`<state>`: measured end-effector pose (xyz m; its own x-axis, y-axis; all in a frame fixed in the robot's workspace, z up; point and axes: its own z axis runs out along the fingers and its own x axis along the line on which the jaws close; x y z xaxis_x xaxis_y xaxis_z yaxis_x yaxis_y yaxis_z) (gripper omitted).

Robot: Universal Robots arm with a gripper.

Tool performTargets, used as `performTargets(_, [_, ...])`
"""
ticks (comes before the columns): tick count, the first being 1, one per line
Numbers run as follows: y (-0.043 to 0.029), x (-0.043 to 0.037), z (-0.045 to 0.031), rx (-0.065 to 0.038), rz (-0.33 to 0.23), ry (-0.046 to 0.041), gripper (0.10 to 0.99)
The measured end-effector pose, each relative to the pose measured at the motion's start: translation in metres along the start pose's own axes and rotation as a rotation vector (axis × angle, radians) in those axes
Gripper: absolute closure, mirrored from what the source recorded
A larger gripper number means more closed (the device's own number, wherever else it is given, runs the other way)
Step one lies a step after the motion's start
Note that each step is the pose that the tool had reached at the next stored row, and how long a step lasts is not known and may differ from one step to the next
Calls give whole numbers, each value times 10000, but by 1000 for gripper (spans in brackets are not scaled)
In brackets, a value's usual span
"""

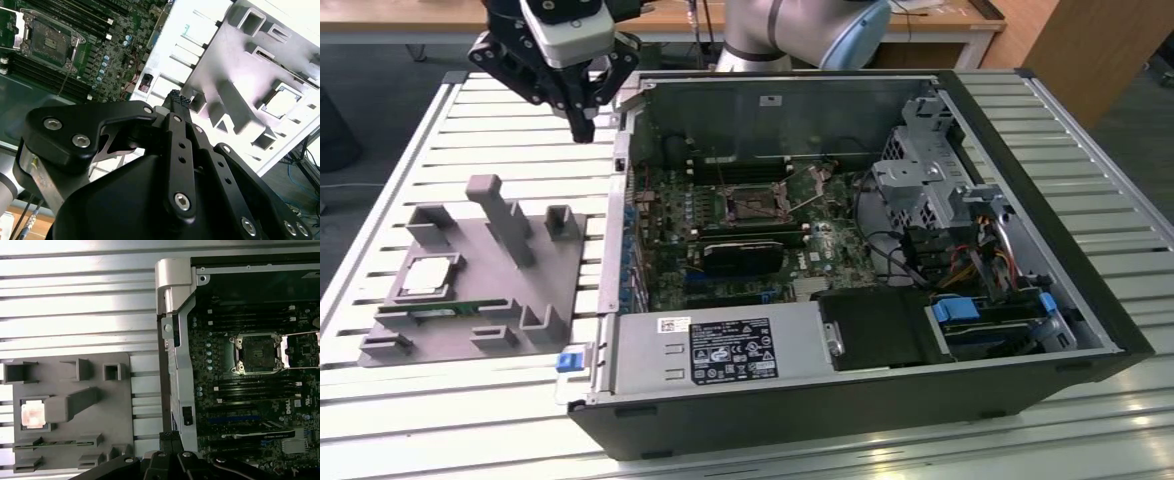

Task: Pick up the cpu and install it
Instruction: 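Reach for the cpu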

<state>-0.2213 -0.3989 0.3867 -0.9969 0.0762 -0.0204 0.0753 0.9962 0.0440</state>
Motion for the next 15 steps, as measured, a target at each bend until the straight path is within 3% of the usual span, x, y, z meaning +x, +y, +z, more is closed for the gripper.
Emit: performTargets(15, [-9,115,10,0,0,10,980])
